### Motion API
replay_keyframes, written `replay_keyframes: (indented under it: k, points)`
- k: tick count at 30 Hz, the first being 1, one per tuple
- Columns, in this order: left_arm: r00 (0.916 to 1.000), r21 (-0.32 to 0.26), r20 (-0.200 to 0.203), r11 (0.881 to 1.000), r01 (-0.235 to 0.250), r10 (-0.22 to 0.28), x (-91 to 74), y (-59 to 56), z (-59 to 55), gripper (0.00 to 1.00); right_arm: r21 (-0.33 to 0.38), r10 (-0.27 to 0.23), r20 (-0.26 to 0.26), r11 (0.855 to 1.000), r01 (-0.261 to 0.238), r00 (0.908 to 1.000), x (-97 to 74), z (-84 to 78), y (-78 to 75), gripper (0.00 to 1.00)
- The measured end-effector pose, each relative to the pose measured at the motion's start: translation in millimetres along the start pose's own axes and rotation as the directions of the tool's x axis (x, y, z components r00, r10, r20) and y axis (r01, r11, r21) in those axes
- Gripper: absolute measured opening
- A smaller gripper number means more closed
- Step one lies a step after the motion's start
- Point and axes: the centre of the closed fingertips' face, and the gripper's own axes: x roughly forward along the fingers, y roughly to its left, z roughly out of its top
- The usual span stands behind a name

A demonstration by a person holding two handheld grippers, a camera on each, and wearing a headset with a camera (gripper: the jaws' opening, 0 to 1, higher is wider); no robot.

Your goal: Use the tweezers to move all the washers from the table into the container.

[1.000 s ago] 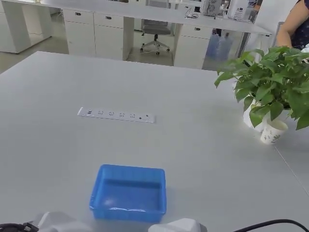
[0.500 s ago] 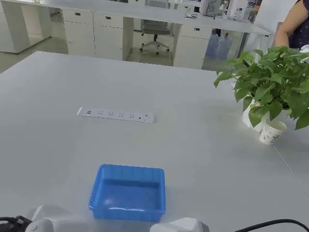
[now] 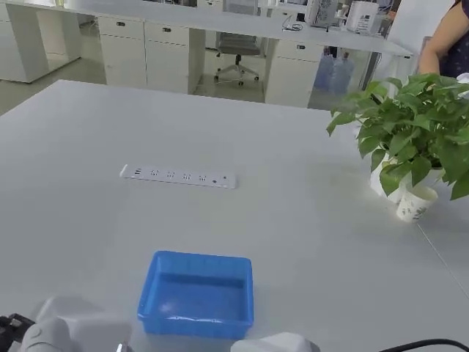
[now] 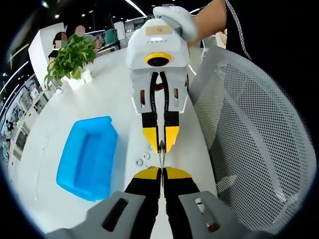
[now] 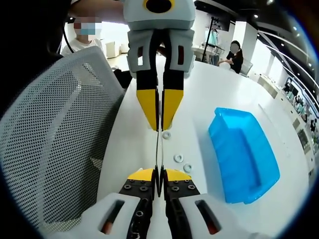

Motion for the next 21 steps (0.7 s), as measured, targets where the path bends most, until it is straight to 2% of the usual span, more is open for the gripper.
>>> replay_keyframes:
  k: [3,9,12,21]
  points:
    - [0.9997,-0.005,0.024,1.0,-0.001,0.001,-3.2,1.6,7.1,0.05,0.011,-0.001,0.019,1.0,0.001,0.9998,-1.6,2.0,-0.6,0.08]
    - [0.9986,-0.023,0.053,1.0,-0.002,0.003,-4.8,3.5,11.8,0.05,0.026,-0.009,0.043,1.0,0.008,0.999,-4.3,4.3,-1.7,0.07]
    - [0.9961,-0.039,0.088,0.999,-0.006,0.009,-7.4,5.7,17.3,0.05,0.049,-0.018,0.075,0.999,0.014,0.997,-7.1,6.2,-2.5,0.07]
    - [0.9871,-0.067,0.16,0.998,-0.001,0.012,-8.4,7.6,31.3,0.06,0.063,-0.018,0.102,0.998,0.012,0.9946,-7.7,9.6,-2.0,0.07]
